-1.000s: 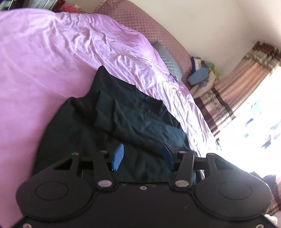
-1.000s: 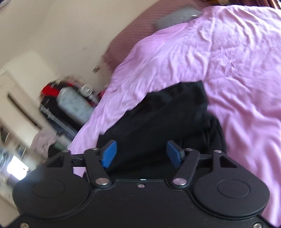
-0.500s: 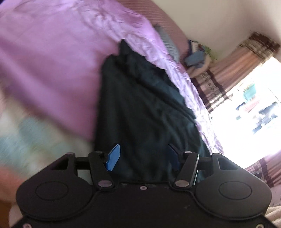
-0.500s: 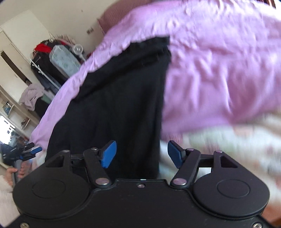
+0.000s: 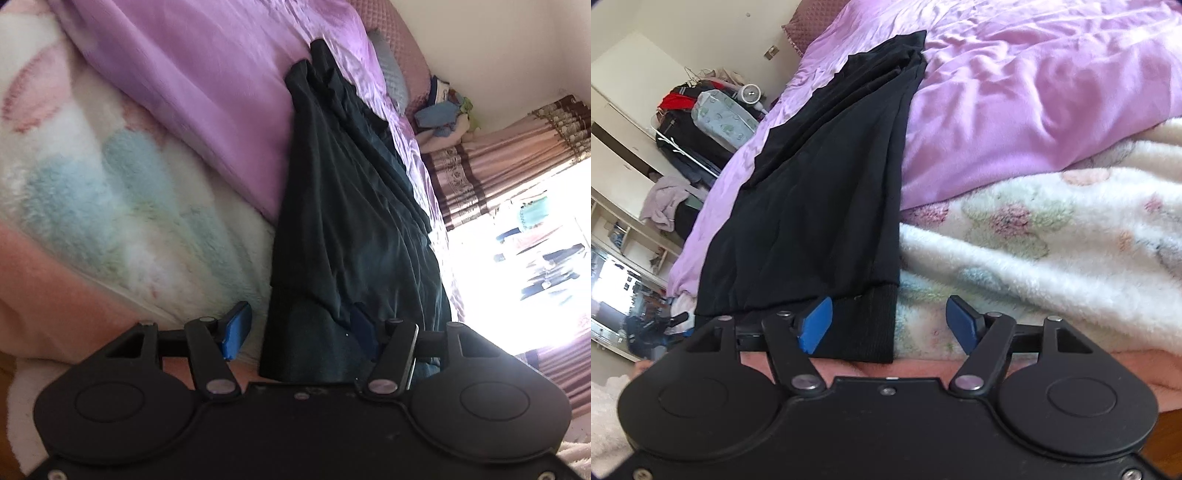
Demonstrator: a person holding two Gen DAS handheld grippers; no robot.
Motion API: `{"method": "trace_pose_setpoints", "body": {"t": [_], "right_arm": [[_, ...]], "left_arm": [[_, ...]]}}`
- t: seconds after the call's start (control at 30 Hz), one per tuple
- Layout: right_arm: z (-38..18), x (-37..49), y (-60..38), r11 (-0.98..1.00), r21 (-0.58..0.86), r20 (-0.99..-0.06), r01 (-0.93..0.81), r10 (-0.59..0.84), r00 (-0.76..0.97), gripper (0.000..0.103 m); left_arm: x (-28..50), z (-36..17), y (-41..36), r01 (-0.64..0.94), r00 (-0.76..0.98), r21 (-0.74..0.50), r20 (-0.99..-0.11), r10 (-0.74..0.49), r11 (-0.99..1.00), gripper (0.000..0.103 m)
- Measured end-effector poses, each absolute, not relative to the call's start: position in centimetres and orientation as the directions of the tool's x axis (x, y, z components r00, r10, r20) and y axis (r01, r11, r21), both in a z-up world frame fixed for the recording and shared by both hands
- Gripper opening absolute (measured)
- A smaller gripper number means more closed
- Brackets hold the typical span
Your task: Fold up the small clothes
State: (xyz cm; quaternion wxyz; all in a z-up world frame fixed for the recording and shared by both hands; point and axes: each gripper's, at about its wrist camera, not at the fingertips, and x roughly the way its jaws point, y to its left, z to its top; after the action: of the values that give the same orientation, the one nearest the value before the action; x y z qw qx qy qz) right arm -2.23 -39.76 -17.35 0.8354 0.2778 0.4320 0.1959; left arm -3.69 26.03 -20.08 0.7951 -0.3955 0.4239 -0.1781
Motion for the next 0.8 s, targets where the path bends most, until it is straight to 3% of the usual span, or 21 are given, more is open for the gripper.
{"method": "trace_pose_setpoints", "body": {"t": [0.33,0.43,0.67,0.8], "right_arm": [[-18.1,-1.7,-39.1,0.758,0.638,-0.611,-0.133,0.604,0.512,0.07],[-18.2,-1.5,-38.5,0.75,0.643,-0.605,-0.153,0.62,0.5,0.071],[-18.9,-0.3,-36.9,0.714,0.678,-0.584,-0.174,0.667,0.462,0.071],[-19.4,0.2,-36.6,0.721,0.673,-0.601,-0.163,0.662,0.449,0.074]], "left_arm": [[-1.6,-20.6,24.8,-0.096,0.501,-0.749,-0.605,-0.619,0.655,0.066],[-1.5,-20.2,24.2,-0.038,0.49,-0.731,-0.609,-0.625,0.682,0.068],[-2.2,-20.9,25.5,-0.037,0.532,-0.81,-0.512,-0.674,0.586,0.066],[-2.2,-20.6,25.1,-0.005,0.528,-0.783,-0.53,-0.664,0.622,0.062]]}}
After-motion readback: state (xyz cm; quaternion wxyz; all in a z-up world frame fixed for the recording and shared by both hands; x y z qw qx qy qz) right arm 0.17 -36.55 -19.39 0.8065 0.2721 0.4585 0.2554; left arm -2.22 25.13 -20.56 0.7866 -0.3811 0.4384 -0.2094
